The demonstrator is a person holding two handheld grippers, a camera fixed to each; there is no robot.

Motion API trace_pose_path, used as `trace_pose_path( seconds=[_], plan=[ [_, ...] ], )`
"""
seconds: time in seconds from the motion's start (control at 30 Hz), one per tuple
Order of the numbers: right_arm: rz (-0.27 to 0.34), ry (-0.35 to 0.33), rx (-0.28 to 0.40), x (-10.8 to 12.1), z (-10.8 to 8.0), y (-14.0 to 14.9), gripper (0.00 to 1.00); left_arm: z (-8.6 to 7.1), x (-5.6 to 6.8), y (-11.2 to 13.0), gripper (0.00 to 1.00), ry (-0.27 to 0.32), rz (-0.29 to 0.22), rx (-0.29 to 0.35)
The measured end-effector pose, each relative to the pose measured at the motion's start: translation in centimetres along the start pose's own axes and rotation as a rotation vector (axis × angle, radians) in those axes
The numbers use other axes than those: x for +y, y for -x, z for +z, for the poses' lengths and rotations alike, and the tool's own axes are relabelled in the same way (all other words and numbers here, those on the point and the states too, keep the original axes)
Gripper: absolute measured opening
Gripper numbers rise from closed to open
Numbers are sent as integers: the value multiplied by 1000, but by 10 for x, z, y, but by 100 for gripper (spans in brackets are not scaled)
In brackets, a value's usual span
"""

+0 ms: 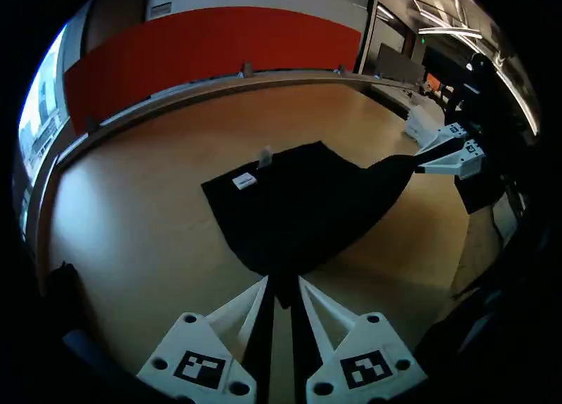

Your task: Fold towel

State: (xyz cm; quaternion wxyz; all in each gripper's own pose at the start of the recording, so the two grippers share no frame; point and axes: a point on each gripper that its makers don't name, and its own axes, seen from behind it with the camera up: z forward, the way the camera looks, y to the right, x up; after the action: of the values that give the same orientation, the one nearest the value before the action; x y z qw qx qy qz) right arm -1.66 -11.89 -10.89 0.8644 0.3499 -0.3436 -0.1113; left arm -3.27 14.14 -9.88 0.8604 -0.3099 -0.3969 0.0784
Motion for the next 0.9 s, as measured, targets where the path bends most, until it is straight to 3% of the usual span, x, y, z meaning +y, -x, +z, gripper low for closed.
trace_pose_path(
  seconds=[0.9],
  plan=[
    [2, -9, 0, -19, -30, -13, 16, -31, 12, -6, 14, 25, -50, 16]
  ],
)
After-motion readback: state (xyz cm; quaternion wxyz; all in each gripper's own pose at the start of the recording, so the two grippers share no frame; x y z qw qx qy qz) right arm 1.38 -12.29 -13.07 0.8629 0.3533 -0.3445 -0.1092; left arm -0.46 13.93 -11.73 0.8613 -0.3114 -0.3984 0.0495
